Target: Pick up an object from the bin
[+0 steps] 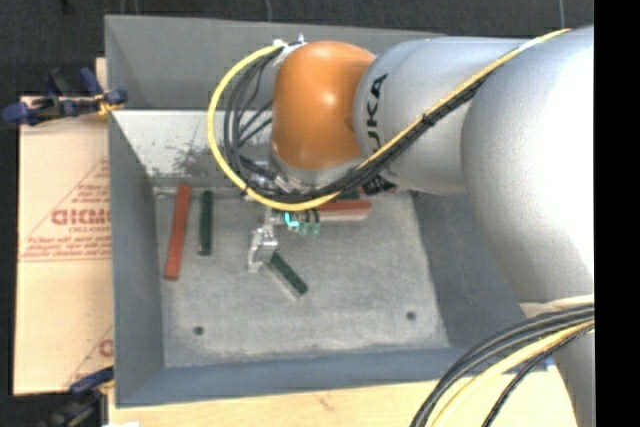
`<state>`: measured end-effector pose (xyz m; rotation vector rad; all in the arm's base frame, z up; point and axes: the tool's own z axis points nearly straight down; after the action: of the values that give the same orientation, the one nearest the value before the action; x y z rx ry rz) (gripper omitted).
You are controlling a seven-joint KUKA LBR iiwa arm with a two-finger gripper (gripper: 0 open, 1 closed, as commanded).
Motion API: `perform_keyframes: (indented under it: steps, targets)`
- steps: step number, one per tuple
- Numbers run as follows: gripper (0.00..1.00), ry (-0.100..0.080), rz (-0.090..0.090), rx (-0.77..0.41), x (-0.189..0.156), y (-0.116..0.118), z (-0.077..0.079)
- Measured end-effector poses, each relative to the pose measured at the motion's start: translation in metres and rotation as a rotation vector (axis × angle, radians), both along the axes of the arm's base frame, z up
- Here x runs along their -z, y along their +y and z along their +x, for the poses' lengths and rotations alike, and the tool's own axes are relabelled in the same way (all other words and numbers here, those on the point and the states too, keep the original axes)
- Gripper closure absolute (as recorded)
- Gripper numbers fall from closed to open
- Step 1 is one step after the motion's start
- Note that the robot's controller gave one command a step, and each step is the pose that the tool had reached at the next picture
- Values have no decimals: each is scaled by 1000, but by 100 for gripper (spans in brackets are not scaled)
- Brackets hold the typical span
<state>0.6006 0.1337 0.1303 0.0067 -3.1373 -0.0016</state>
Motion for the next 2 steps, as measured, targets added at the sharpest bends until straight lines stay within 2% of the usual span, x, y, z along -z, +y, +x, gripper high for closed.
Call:
perform_keyframes:
  steps: [1,2]
  targets:
    - [0,-7,1,2,-4,0,2]
    - [0,-14,1,-33,33,-38,-22]
